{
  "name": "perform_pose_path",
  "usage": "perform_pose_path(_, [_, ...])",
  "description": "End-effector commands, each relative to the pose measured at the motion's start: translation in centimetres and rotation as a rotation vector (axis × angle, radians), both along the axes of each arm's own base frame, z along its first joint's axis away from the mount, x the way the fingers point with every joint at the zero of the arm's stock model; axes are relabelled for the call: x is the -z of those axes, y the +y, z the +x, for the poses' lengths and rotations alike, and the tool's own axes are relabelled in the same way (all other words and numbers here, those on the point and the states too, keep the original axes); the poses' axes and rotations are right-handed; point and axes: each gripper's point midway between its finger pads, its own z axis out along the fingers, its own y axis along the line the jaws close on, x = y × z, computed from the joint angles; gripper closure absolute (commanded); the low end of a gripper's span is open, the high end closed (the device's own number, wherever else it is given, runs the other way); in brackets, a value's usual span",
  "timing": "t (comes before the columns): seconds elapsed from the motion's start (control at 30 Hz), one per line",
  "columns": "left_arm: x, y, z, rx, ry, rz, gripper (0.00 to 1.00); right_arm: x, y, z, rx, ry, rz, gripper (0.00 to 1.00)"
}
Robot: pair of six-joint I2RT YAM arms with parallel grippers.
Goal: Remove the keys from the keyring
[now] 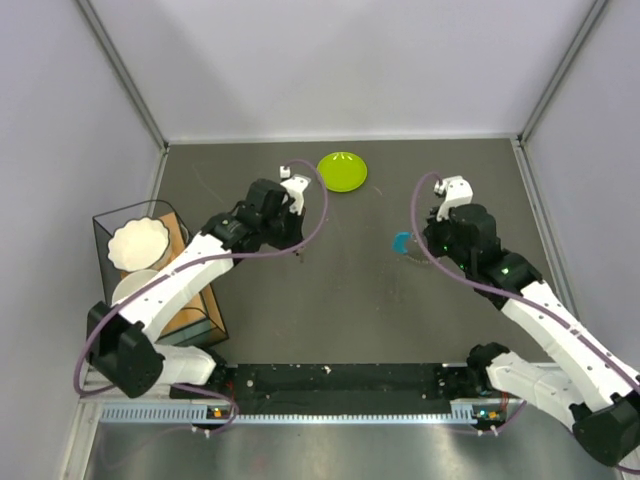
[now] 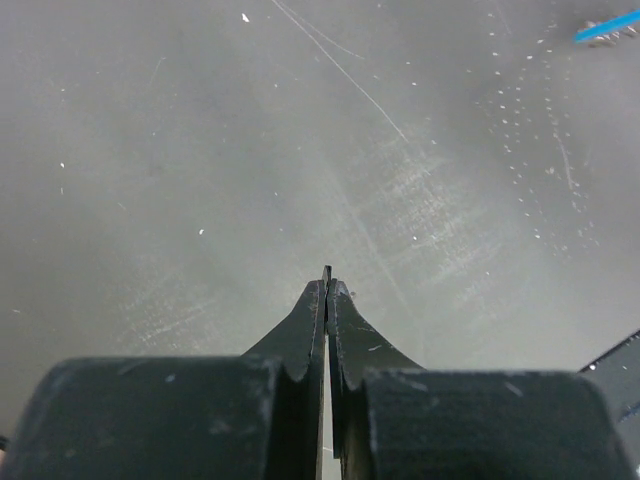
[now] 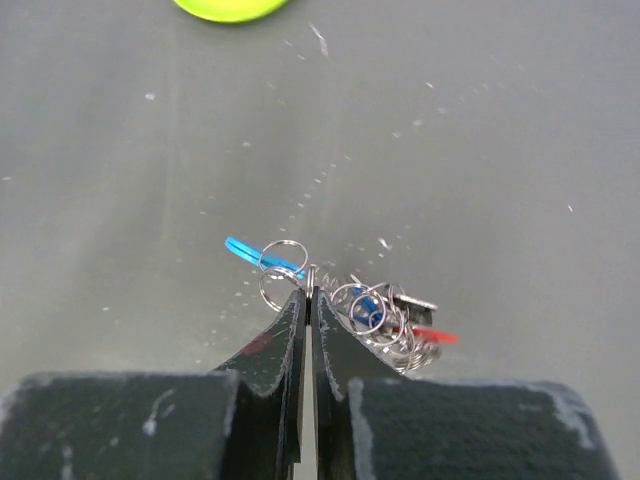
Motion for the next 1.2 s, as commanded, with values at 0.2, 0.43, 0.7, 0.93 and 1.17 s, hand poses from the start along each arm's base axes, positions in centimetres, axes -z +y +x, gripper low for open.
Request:
perform_pose_path(0.2, [5.3,-0.4,4.7,-0.101,0.097,0.108,1.00,4.5,-2.7,5.7,0.168,0.111,0.065,0.98])
perform_pose_path(0.43, [8.5,-1.5,6.5,-0.140,0.214,0.058,1.00,7.4,-4.1,11.1,0.235,0.190,0.075,0.85])
perform_pose_path(0.7, [11.2,-1.4,8.0,-0.171,0.272,0.093,0.97,3.0,-2.6,11.3,0.152,0.184,0.125,0.25])
perform_pose_path(0.93, [13.3,0.6,8.4,-0.229,0.317,0.134,0.83,-0.3,-2.2,3.7,0.176,0.255,0.272,0.01])
perform_pose_path(1.17, [7.0,-0.5,8.1,-0.163,0.219,0.025,0.29,-2.9,1.4,-3.5,-0.111,0.273,0.411,0.01])
